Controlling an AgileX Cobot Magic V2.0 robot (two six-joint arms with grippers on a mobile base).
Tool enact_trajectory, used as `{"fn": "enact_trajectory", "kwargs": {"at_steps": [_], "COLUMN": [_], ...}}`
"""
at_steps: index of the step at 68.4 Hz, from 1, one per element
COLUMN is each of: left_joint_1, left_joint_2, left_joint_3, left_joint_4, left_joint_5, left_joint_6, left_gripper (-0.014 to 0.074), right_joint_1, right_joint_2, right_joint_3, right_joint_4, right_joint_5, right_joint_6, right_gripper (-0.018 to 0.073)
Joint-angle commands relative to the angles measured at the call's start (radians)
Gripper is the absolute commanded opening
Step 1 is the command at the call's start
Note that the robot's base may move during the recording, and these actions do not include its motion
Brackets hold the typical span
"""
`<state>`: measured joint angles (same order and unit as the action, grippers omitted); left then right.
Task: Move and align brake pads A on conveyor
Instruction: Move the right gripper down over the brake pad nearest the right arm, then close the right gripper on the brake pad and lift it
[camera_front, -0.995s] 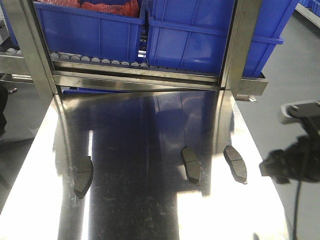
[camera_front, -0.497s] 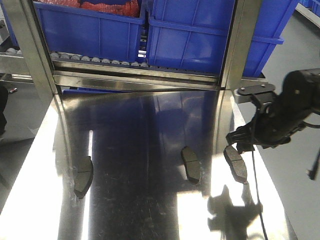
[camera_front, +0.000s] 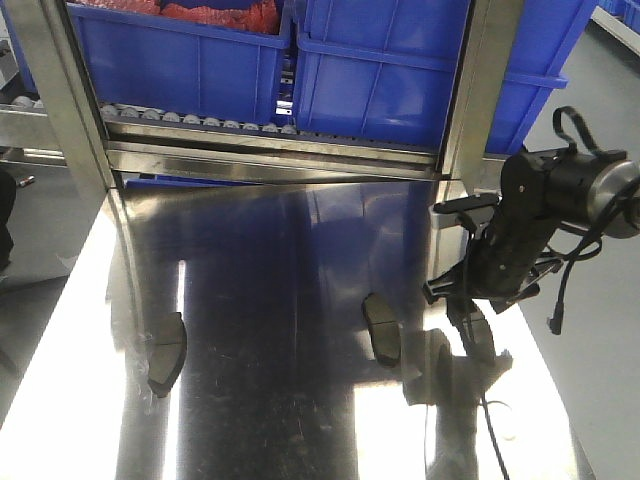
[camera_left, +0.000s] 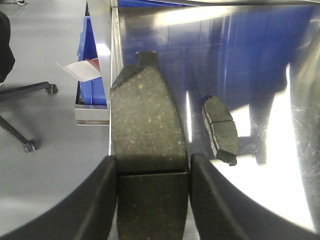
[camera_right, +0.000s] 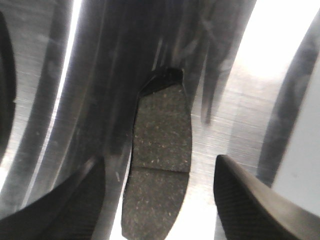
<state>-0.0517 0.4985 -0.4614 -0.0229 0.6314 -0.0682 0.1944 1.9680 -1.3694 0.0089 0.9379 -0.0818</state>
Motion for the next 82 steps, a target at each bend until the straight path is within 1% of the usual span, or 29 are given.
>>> {"fn": "enact_trajectory", "kwargs": {"at_steps": [1, 25, 38, 43, 47, 62, 69, 72, 82], "left_joint_1": [-0.006, -0.006, -0.006, -0.006, -0.006, -0.006, -0.006, -0.006, -0.006], "left_joint_2": [0.000, 0.000, 0.000, 0.000, 0.000, 0.000, 0.000, 0.000, 0.000], "left_joint_3": [-0.031, -0.031, -0.031, -0.031, -0.031, -0.031, -0.031, -0.031, -0.031], "left_joint_4": [-0.007, -0.007, -0.007, -0.007, -0.007, -0.007, -0.007, -0.007, -0.007], "left_joint_5": [-0.087, -0.087, -0.087, -0.087, -0.087, -0.087, -0.087, -0.087, -0.087], "left_joint_6": [-0.004, -0.004, -0.004, -0.004, -0.004, -0.004, -0.004, -0.004, -0.004], "left_gripper": [-0.0006, -0.0006, -0.0006, -0.0006, -0.0006, -0.0006, -0.0006, -0.0006, -0.0006], "right_joint_1": [-0.002, -0.002, -0.002, -0.002, -0.002, -0.002, -0.004, -0.009, -0.041], "right_joint_2": [-0.026, 0.006, 0.007, 0.007, 0.007, -0.007, -0.048, -0.067, -0.161], "right_joint_3": [-0.030, -0.030, -0.030, -0.030, -0.030, -0.030, -0.028, -0.027, -0.016], "right_joint_4": [-0.009, -0.003, -0.003, -0.003, -0.009, -0.003, -0.003, -0.002, 0.004], "right_joint_5": [-0.004, -0.009, -0.004, 0.000, 0.007, 0.018, 0.003, -0.004, -0.010], "right_joint_6": [-0.002, 0.016, 0.029, 0.034, 0.040, 0.043, 0.045, 0.047, 0.059], "right_gripper": [0.0460, 0.0458, 0.0428, 0.0386, 0.0336, 0.0088, 0.0004, -0.0014, -0.0009]}}
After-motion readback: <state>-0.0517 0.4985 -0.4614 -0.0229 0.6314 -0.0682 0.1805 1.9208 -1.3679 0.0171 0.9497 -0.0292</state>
